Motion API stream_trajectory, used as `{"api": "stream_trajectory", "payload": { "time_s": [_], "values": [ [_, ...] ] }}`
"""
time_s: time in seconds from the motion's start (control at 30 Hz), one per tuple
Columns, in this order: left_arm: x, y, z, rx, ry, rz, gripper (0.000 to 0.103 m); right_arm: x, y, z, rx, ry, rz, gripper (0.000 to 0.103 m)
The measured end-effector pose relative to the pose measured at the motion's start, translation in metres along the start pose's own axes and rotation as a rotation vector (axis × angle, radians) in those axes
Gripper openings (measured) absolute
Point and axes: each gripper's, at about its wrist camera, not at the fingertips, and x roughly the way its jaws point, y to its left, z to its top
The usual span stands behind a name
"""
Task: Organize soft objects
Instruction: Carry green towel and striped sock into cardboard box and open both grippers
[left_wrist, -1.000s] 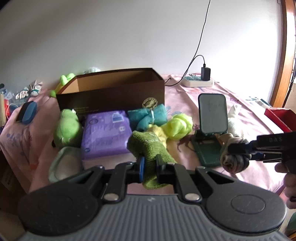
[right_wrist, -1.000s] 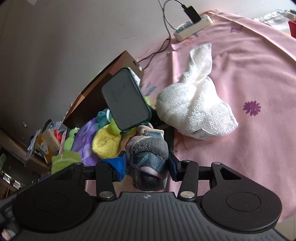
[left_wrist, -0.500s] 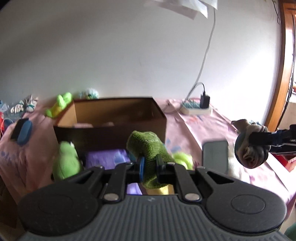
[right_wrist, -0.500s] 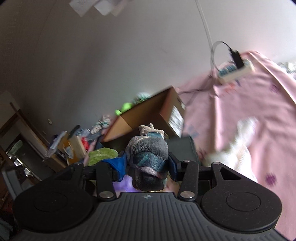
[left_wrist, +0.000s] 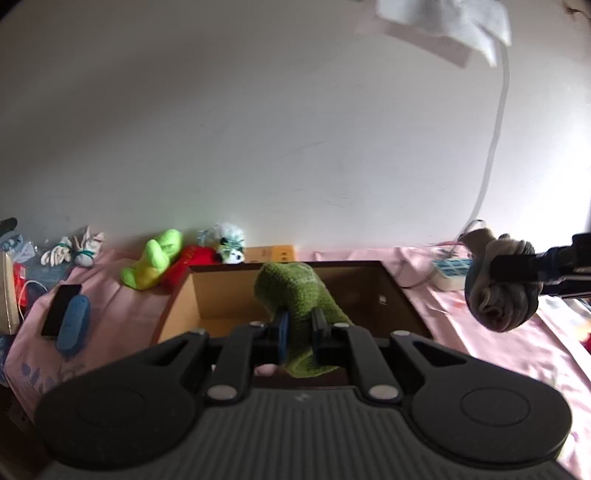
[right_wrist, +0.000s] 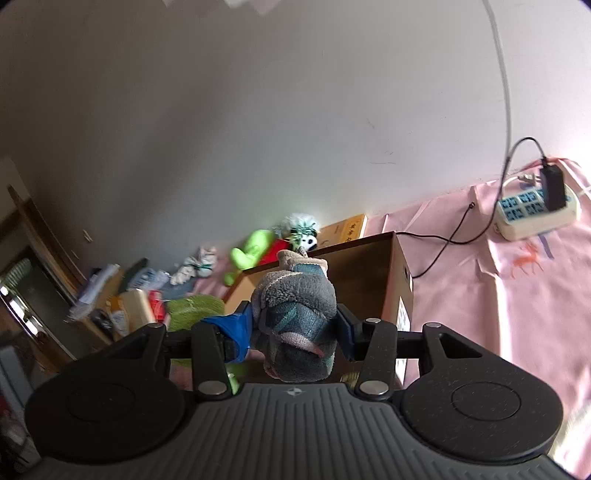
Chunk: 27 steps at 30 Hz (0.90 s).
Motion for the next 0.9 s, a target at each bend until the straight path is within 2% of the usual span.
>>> {"api": "stream_trajectory", "payload": {
  "time_s": [0.13, 0.33, 0.4, 0.47, 0.57, 0.6, 0.7, 0.9],
  "values": [
    [0.039, 0.015, 0.009, -0.02, 0.016, 0.031, 0.009, 0.048, 0.003, 0.007, -0.041, 0.031, -0.054, 0.031],
    [0.096, 0.031, 0.01, -0.025, 0.056, 0.089, 0.009, 0.105, -0.005, 0.01, -0.063, 0.077, -0.191, 0.034],
    [0.111, 0.038, 0.007, -0.031, 0.079, 0.108, 0.014, 0.114, -0.008, 0.01, -0.072, 0.083, -0.22, 0.034],
    [0.126, 0.042, 0.004, -0.036, 0.107, 0.128, 0.019, 0.117, -0.011, 0.011, -0.054, 0.096, -0.214, 0.034],
    [0.14, 0.045, -0.001, -0.029, 0.138, 0.141, 0.019, 0.118, -0.014, 0.011, -0.04, 0.113, -0.198, 0.034],
    [0.143, 0.046, -0.003, -0.024, 0.15, 0.146, 0.022, 0.117, -0.015, 0.009, -0.038, 0.117, -0.193, 0.034],
    [0.148, 0.049, -0.007, -0.031, 0.187, 0.147, 0.041, 0.109, -0.015, 0.004, -0.023, 0.127, -0.174, 0.034],
    [0.124, 0.031, -0.007, 0.002, 0.222, 0.196, 0.042, 0.092, -0.009, -0.006, -0.006, 0.139, -0.142, 0.034]
  ]
}}
